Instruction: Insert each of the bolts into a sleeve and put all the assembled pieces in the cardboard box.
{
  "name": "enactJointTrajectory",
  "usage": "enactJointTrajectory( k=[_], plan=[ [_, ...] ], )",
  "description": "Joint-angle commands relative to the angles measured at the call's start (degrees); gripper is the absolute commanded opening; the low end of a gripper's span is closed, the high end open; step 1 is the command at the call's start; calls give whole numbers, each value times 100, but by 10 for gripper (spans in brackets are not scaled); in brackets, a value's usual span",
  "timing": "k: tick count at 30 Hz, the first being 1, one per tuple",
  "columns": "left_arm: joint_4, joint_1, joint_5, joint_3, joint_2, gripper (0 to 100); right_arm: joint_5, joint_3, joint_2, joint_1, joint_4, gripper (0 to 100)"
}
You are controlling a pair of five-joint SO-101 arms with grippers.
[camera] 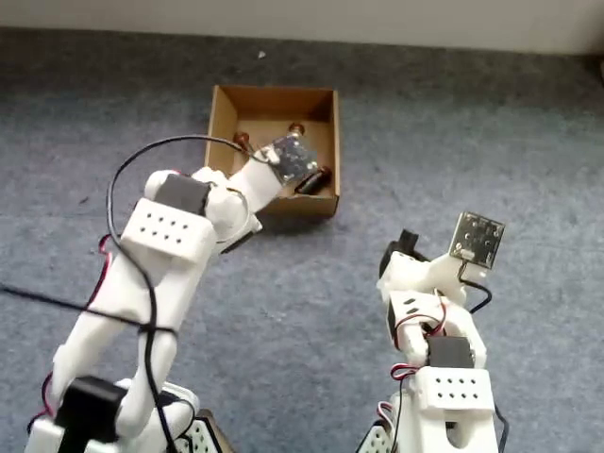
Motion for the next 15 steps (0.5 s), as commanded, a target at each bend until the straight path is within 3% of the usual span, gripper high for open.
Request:
enactJointTrajectory(
  k=[1,9,15],
  plan=[
    [-527,84,932,505,-1051,5,79,-75,-136,-286,-110,6],
    [-2084,92,2374,2202,-2800,5,88,-66,-136,-673,-110,5],
    [-2857,84,3429,3099,-3943,5,765,136,-136,-1200,-92,5]
  ],
)
